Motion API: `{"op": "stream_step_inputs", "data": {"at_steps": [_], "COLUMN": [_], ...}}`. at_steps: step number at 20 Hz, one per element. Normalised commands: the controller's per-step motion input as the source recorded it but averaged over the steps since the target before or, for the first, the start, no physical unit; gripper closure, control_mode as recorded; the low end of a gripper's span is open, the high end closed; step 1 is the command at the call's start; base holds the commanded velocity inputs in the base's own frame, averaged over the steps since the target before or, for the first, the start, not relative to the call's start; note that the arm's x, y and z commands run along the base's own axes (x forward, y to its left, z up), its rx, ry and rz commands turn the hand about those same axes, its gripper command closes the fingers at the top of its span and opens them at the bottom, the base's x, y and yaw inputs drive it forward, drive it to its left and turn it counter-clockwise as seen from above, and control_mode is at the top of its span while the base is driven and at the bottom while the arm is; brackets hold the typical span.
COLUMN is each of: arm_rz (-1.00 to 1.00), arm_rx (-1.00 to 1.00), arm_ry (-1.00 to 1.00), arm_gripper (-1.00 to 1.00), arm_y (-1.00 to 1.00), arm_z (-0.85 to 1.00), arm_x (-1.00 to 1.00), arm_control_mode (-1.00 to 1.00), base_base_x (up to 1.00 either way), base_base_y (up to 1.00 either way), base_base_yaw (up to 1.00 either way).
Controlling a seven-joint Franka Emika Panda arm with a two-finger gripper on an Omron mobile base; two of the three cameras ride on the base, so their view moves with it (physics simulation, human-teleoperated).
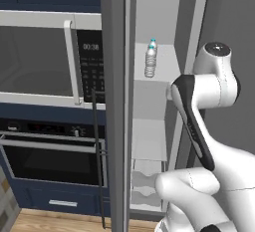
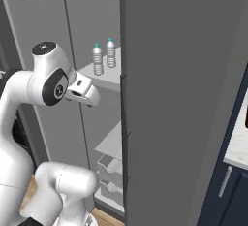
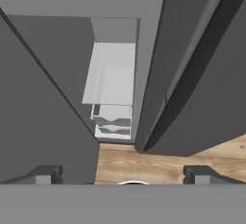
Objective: Take the bottled waters from the counter and place them in the freezer to freeze. Close the freezer door after placing the bottles.
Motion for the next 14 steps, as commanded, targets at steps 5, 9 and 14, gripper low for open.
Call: {"op": "stream_step_inputs", "data": {"at_steps": [5,9,14], "arm_rz": [0.00,0.00,0.00], "arm_rx": [0.00,0.00,0.00], "arm_ry": [0.00,0.00,0.00], "arm_gripper": [-1.00,-1.00,-1.00], "arm_y": [0.00,0.00,0.00], "arm_z": [-0.03,0.00,0.00], "arm_x": [0.00,0.00,-0.09], "arm_control_mode": [-1.00,-1.00,1.00], "base_base_x": [0.00,0.00,-0.24], "base_base_y": [0.00,0.00,0.00], "base_base_yaw": [0.00,0.00,-0.02]}}
